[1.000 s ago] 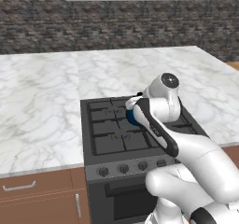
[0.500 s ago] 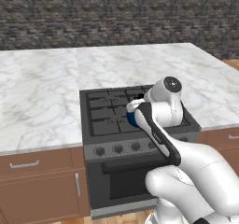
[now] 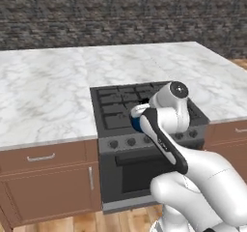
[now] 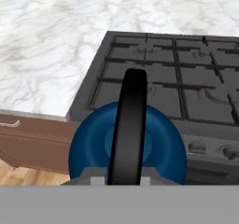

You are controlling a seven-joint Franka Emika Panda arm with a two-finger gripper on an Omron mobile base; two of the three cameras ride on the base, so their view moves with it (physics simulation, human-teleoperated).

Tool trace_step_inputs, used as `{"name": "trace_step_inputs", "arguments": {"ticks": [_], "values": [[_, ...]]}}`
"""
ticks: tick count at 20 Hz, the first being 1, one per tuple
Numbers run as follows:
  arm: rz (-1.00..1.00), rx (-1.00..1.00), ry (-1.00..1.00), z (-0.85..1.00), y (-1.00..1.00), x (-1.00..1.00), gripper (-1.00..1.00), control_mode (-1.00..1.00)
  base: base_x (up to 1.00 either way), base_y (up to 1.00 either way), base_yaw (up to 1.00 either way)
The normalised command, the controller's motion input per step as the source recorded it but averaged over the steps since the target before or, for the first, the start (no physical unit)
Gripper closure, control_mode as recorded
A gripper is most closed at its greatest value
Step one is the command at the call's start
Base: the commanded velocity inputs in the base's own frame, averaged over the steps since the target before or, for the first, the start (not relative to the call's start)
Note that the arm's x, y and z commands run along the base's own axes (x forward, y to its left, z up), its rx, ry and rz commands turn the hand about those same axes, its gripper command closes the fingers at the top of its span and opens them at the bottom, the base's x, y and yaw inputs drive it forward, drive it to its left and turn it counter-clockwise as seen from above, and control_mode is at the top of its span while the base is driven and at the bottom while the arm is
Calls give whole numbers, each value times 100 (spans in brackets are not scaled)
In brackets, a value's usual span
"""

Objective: The kettle is done boiling. Turn off the stove, then wait for 300 timesteps before moving the kettle to the dining table.

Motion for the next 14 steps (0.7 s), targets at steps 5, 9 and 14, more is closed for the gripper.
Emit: {"name": "trace_step_inputs", "arguments": {"ticks": [5, 9, 14], "values": [[0, 0, 0, 0, 0, 0, 100, 100, -8, 99, -9], [0, 0, 0, 0, 0, 0, 100, 100, -1, 100, -10], [0, 0, 0, 0, 0, 0, 100, 100, -7, 100, -9]]}}
